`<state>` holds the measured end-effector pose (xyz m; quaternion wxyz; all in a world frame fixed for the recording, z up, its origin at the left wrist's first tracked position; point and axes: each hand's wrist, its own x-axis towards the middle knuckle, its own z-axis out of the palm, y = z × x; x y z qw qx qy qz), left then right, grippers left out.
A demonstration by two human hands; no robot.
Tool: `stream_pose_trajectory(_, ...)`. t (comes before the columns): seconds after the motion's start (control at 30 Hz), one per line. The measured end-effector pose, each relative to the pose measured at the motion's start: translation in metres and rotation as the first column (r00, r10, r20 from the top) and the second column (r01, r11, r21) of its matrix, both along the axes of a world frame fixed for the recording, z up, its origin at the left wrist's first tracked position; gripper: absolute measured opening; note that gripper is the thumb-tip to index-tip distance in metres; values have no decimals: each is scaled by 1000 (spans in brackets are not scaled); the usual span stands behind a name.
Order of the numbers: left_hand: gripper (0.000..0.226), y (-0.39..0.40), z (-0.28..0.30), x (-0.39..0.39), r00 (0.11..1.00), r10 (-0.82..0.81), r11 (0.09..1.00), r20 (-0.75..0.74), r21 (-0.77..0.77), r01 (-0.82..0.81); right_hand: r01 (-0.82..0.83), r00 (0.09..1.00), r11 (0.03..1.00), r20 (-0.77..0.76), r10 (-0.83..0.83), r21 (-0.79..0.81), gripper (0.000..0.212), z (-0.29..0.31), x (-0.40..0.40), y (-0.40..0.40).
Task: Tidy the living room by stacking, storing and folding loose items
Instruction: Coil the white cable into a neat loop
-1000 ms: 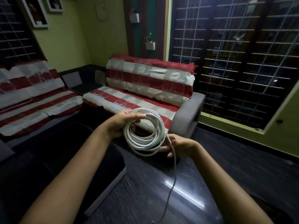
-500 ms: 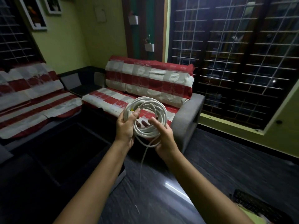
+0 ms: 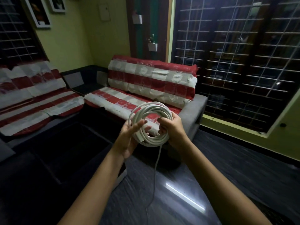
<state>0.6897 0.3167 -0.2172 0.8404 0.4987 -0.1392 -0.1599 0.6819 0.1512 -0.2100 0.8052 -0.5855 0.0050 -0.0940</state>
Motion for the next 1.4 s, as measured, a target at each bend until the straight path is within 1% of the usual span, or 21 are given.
stream_pose_trajectory(0.03,96,4,6,1,999,27,998,22,56,-28,-26,1000,998,-3,26,-63,22,3,-1,-1)
stream_pose_trajectory(0.1,100,12,22,3,987,68,951,147,290,-109,-114,993,972,-9,115,-208,26,9,-4,-4)
stream_pose_trajectory(0.17,99,12,38,6,947,-10,822,320,543,-175,-220,974,913,-27,225,-345,27,17,-6,-5)
stream_pose_trajectory(0.23,110,7,47,11,878,-170,660,448,713,-236,-313,945,790,-86,317,-527,29,28,-4,-5)
stream_pose_trajectory(0.27,114,4,50,12,855,-240,593,459,767,-245,-345,930,694,-127,346,-632,31,35,-2,-5)
stream_pose_trajectory(0.3,112,1,52,12,856,-295,570,424,797,-199,-360,919,596,-166,357,-718,34,40,-1,-4)
stream_pose_trajectory(0.33,105,-2,53,13,875,-331,590,352,801,-99,-367,915,527,-197,352,-767,37,45,2,-4)
stream_pose_trajectory(0.4,82,-3,49,15,886,-397,635,238,769,78,-384,910,508,-222,351,-771,38,51,5,-6)
stream_pose_trajectory(0.5,58,-3,49,16,874,-420,627,245,774,85,-431,889,539,-241,389,-724,33,49,5,-11)
stream_pose_trajectory(0.6,59,-2,61,13,875,-423,560,236,827,48,-558,821,504,-351,451,-659,27,45,3,-15)
stream_pose_trajectory(0.67,57,-2,67,10,869,-454,490,198,870,58,-695,715,428,-489,500,-578,20,42,1,-18)
stream_pose_trajectory(0.73,56,-2,69,6,851,-499,440,163,894,87,-760,646,336,-587,488,-556,18,41,0,-22)
stream_pose_trajectory(0.8,52,-1,67,3,848,-511,430,142,896,109,-771,633,285,-639,437,-569,29,43,-1,-25)
stream_pose_trajectory(0.87,44,2,66,2,869,-479,454,127,883,121,-767,637,249,-657,402,-591,47,51,-3,-29)
stream_pose_trajectory(0.9,42,4,67,2,884,-453,468,115,875,126,-748,657,236,-640,398,-620,49,55,-4,-32)
stream_pose_trajectory(1.0,56,12,67,4,916,-387,506,101,854,120,-671,719,230,-543,433,-705,27,62,-9,-40)
stream_pose_trajectory(1.1,51,17,71,3,932,-349,563,98,817,125,-674,724,358,-483,493,-646,30,56,-11,-48)
stream_pose_trajectory(1.17,43,19,74,2,935,-339,600,106,789,128,-638,757,427,-419,502,-641,29,54,-13,-50)
stream_pose_trajectory(1.23,46,21,76,3,936,-336,617,104,776,135,-524,830,437,-325,453,-730,29,57,-14,-50)
stream_pose_trajectory(1.3,44,21,79,4,934,-344,606,101,783,138,-366,897,407,-200,395,-837,27,62,-13,-50)
stream_pose_trajectory(1.4,44,19,83,5,930,-353,600,101,787,143,-180,941,429,-27,338,-885,21,66,-12,-51)
